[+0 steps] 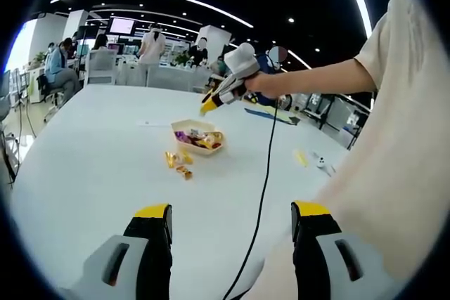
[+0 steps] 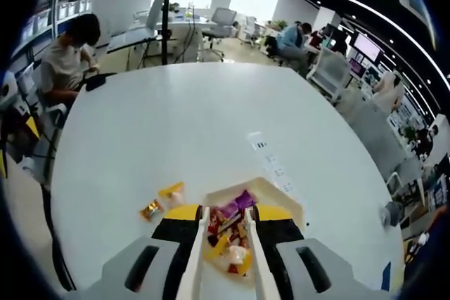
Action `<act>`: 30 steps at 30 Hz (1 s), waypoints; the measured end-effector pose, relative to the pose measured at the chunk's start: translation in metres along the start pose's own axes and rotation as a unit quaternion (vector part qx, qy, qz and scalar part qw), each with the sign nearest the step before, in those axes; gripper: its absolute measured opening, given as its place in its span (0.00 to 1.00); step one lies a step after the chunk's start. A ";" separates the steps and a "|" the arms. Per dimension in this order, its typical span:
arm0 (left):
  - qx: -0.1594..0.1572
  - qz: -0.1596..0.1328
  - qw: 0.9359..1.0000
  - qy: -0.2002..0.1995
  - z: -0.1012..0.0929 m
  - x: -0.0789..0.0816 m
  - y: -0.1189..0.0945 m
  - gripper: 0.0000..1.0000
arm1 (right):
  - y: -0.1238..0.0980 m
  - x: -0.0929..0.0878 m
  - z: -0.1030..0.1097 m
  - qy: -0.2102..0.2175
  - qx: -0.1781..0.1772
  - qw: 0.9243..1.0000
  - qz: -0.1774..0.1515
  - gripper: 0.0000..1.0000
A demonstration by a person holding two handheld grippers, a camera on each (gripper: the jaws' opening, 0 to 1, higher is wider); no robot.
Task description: Place the target food into the container with the food tongs after gripping and lifting it, then release it inside without dropping or visibly crushing the food.
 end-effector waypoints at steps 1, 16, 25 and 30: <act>0.000 0.000 1.000 0.000 0.000 0.000 0.000 0.69 | 0.001 0.000 0.001 -0.001 0.002 1.000 0.000 0.28; 0.004 0.000 1.000 -0.003 0.002 -0.001 -0.004 0.69 | 0.021 0.002 0.024 0.000 0.028 1.000 0.004 0.28; 0.009 0.000 1.000 -0.006 0.004 -0.003 -0.008 0.69 | 0.029 0.004 0.038 0.004 0.042 0.999 0.005 0.28; 0.010 -0.001 1.000 -0.007 0.005 -0.002 -0.007 0.69 | 0.036 0.003 0.049 0.004 0.053 0.999 0.010 0.28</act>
Point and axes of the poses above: the point that each gripper's makers call its tool centre point, and the gripper's own axes: y roughly forward along the fingers, z roughly to its left, x roughly out of its top, the point moved 10 cm from there along -y, roughly backward along the fingers, and after that the axes turned 2 degrees about -z, right-handed, at the moved point
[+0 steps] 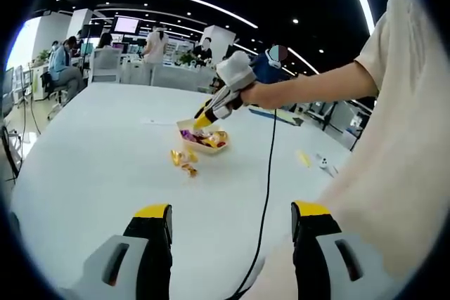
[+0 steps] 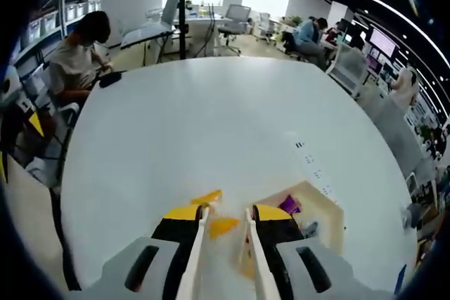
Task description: Place the target food into the container with the food tongs after gripping and lifting it, then release it inside without dropping or visibly crushing the food.
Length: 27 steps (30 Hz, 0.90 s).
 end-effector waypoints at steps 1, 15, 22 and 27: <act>0.000 0.000 1.000 0.000 0.000 0.000 0.000 0.69 | 0.001 -0.001 0.001 0.001 0.002 1.000 0.000 0.28; 0.001 -0.001 1.000 -0.003 0.006 -0.005 -0.002 0.69 | 0.014 -0.010 0.020 0.011 0.022 1.000 0.014 0.28; 0.003 0.001 1.000 -0.006 0.005 -0.008 -0.003 0.69 | 0.018 -0.013 0.027 0.014 0.029 0.999 0.018 0.28; 0.004 0.001 1.000 -0.008 0.005 -0.008 -0.004 0.69 | 0.022 -0.014 0.032 0.019 0.033 0.999 0.021 0.28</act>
Point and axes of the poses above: the point that each gripper's makers call its tool centre point, and the gripper's own axes: y roughly forward along the fingers, z roughly to its left, x roughly out of its top, the point moved 10 cm from there along -y, roughly backward along the fingers, and after that the axes turned 2 degrees about -z, right-handed, at the moved point
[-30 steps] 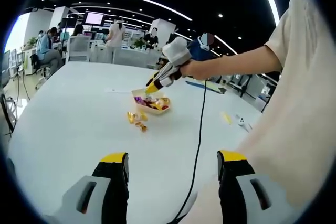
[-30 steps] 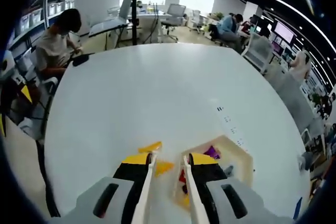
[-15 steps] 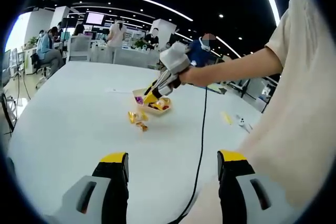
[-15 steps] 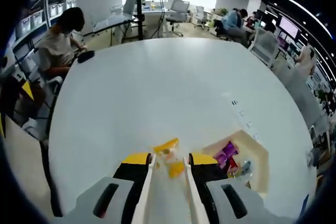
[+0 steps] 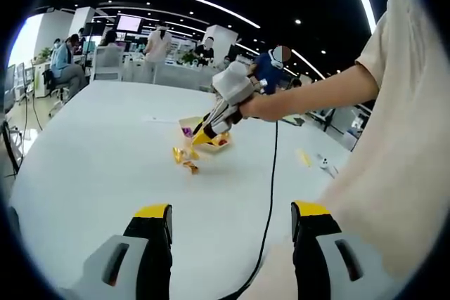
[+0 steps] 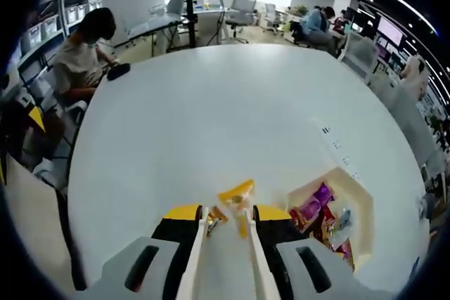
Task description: Place the target food into the container with the food tongs after gripping and lifting it, then release it inside without dropping or visibly crushing the food.
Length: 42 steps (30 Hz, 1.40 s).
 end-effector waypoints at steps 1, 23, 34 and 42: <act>0.000 0.000 1.000 0.000 0.000 0.000 0.000 0.69 | 0.001 0.000 0.001 0.000 0.001 1.000 0.000 0.28; 0.006 0.008 1.000 -0.007 0.003 -0.003 -0.003 0.69 | 0.020 -0.013 0.014 0.024 0.014 1.000 0.012 0.28; 0.005 0.011 1.000 -0.011 0.005 -0.003 0.000 0.69 | 0.026 -0.019 0.013 0.030 0.018 0.999 0.022 0.28; 0.006 0.014 1.000 -0.013 0.008 -0.003 0.000 0.69 | 0.033 -0.025 0.014 0.033 0.021 0.999 0.031 0.28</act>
Point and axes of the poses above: the point that each gripper's makers call its tool centre point, and the gripper's own axes: y roughly forward along the fingers, z roughly to its left, x roughly out of its top, the point moved 10 cm from there along -y, roughly backward along the fingers, and after that the axes turned 2 degrees about -z, right-handed, at the moved point
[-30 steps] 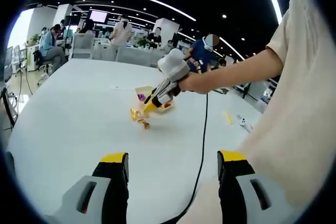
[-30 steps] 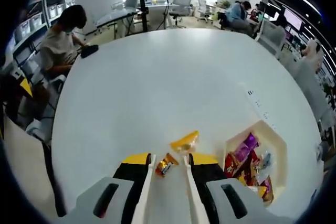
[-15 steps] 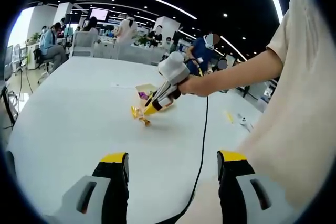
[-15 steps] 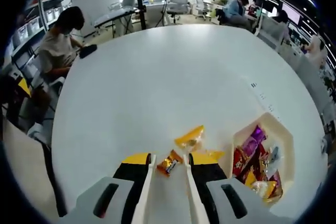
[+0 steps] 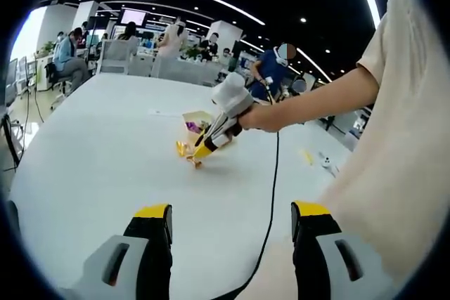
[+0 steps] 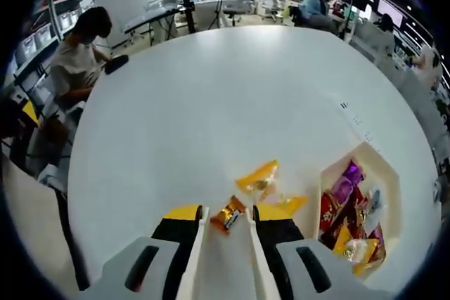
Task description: Place the target food into the container with the food tongs after gripping and lifting it, then release it inside without dropping or visibly crushing the food.
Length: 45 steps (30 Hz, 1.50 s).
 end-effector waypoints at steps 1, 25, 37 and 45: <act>0.000 0.000 1.000 0.000 0.000 0.000 0.000 0.69 | 0.001 -0.001 0.000 0.001 0.000 1.000 0.002 0.28; -0.004 0.002 1.000 -0.005 0.003 0.001 0.005 0.69 | 0.006 0.001 0.004 -0.001 -0.018 1.000 0.010 0.28; -0.004 0.001 1.000 -0.008 0.005 -0.001 0.006 0.69 | 0.002 0.002 0.001 0.013 -0.039 0.999 -0.002 0.28; -0.005 0.000 1.000 -0.009 0.005 -0.001 0.007 0.69 | 0.007 0.004 0.001 0.039 -0.041 0.998 -0.004 0.28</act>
Point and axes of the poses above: the point that each gripper's makers call its tool centre point, and the gripper's own axes: y roughly forward along the fingers, z roughly to its left, x roughly out of its top, the point moved 10 cm from there along -y, roughly backward along the fingers, and after that the axes turned 2 degrees about -z, right-handed, at the moved point
